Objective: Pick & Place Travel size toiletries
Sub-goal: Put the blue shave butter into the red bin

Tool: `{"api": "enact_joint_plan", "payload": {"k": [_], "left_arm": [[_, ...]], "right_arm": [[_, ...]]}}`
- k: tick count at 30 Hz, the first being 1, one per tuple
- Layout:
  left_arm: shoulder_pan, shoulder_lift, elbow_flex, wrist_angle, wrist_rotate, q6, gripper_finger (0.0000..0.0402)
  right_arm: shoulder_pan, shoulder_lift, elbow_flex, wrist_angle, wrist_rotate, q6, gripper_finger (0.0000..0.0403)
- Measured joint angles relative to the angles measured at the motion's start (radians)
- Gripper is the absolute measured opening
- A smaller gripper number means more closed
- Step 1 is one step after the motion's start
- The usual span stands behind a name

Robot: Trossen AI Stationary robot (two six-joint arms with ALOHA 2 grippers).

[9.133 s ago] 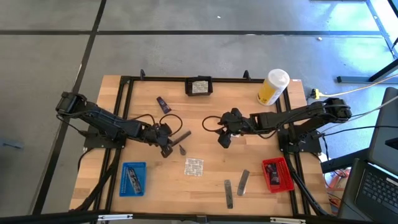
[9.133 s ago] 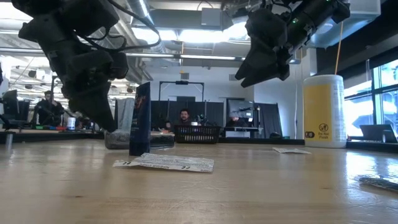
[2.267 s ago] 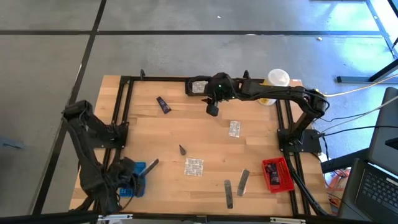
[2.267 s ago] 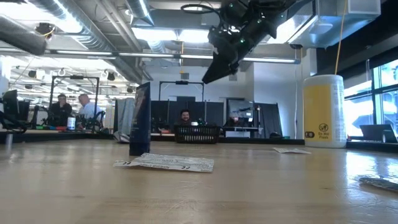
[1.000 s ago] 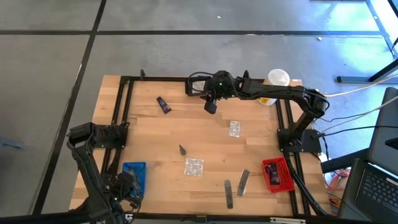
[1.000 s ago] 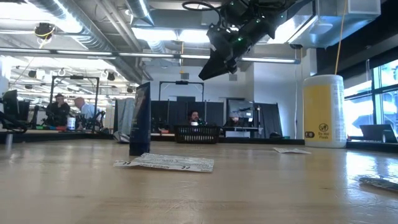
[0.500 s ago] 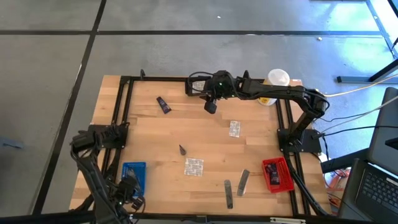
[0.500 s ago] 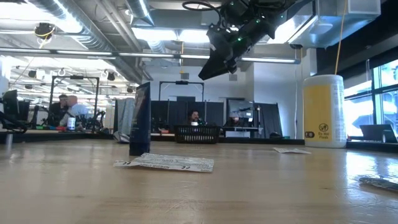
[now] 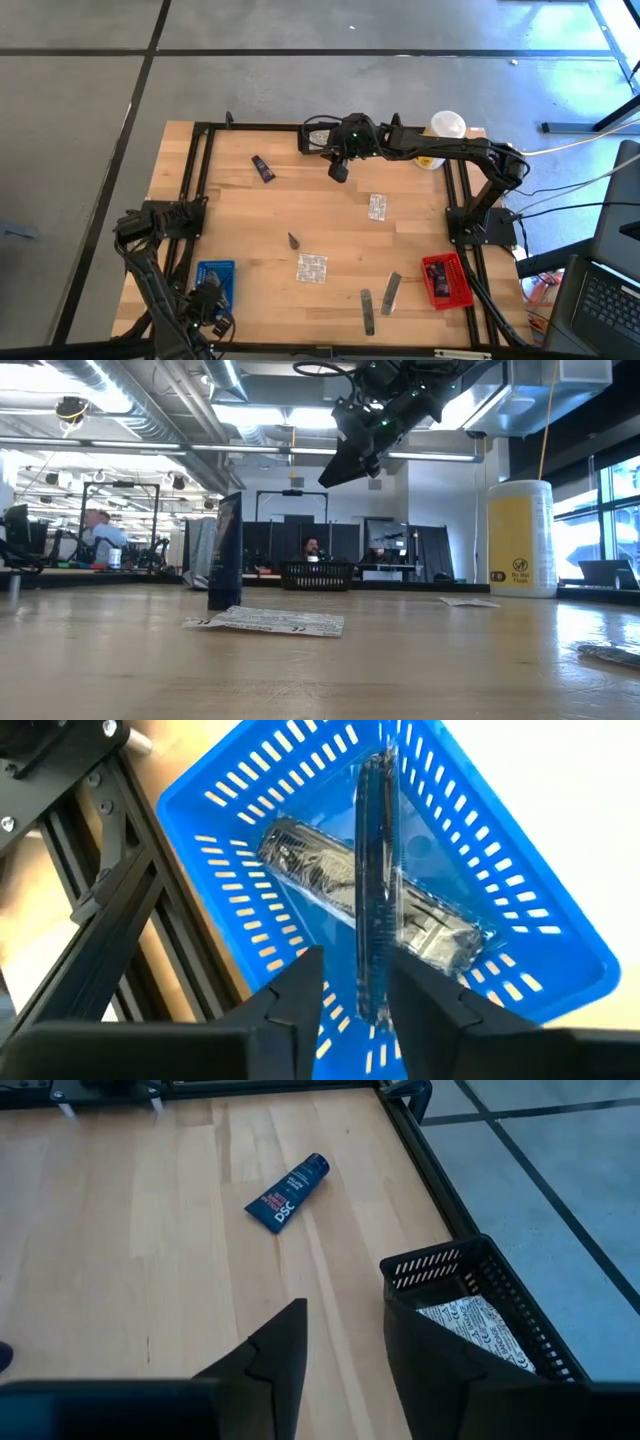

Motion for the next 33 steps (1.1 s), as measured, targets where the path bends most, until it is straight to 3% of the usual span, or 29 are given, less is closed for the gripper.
{"api": "enact_joint_plan", "payload": {"k": [5,12,17,20,33], "left_arm": [[0.0,-0.05,0.001,-0.023,-0.065,-0.03,0.0131],[0.024,-0.158,0.002,-0.106,-0.266,-0.029,0.0136],[0.066,-0.234,-0.002,-0.103,-0.497,0.086,0.0136],[0.104,-0.264,-0.002,-0.103,-0.579,0.196,0.0136],[0.298,-0.423,-0.003,-0.103,-0.768,0.653,0.0136]], "right_arm": [[0.0,0.0,0.0,0.0,0.0,0.0,0.0148],[0.011,0.0,0.0,-0.014,-0.002,0.005,0.0156],[0.047,0.0,0.0,-0.057,-0.003,0.005,0.0149],[0.078,0.0,0.0,-0.107,-0.002,0.009,0.0141],[0.252,0.0,0.0,-0.305,0.0,0.159,0.0103]]}}
